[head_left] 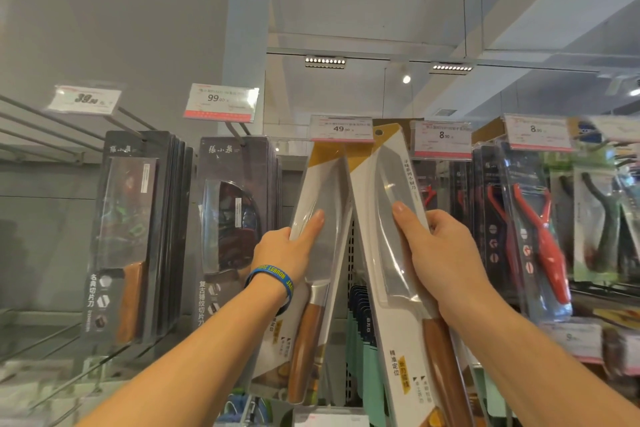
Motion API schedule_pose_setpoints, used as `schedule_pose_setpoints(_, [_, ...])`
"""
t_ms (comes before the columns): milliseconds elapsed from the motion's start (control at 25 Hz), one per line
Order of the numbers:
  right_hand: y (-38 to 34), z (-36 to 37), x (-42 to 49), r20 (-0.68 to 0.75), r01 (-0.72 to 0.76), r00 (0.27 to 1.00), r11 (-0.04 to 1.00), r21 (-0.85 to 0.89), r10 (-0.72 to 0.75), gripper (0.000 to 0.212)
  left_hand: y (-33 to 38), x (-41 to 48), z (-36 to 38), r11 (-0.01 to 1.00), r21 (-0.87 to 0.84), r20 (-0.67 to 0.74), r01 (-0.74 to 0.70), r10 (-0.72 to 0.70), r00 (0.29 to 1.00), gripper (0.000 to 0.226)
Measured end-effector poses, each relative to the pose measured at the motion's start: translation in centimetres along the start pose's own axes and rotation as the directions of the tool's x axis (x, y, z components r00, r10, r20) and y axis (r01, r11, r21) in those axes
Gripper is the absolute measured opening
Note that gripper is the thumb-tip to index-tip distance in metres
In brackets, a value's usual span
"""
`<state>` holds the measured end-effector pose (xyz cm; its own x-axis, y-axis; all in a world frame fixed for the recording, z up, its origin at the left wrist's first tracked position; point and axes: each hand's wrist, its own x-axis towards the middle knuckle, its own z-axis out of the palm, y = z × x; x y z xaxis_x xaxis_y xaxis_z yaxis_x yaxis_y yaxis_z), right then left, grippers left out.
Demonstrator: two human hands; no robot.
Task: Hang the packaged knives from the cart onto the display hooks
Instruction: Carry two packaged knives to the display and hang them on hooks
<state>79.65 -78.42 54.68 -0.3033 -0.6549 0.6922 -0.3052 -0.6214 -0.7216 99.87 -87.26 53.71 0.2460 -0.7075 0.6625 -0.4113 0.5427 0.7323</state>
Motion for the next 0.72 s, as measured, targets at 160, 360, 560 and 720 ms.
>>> schedule_pose_setpoints(160, [-0.3,0.7,-0.4,0.055,0.018,0.998,1.0,-0.011,-0.017,0.038,0.4,0.4,0.4,1.0,-0.009,0.011,0.02,-0.02,1.0,0.071])
schedule_pose_setpoints(360, [-0.6,1.2,-0.3,0.092,-0.022,0.996,1.0,0.0,0.022,0.036,1.5,0.9,0.9,1.0,-0.005,0.001,0.02,-0.02,1.0,0.074])
schedule_pose_setpoints(560, [0.1,0.8,-0.3,0.081,-0.054,0.995,0.998,-0.02,0.055,0.038,1.4,0.8,0.9,0.999,0.035,-0.018,0.012,-0.011,1.0,0.07])
schedule_pose_setpoints(720, [0.5,0.8,-0.5,0.131,-0.064,0.989,0.998,-0.023,0.067,0.036,1.3,0.8,0.7,1.0,0.013,-0.06,0.005,-0.004,0.998,0.072])
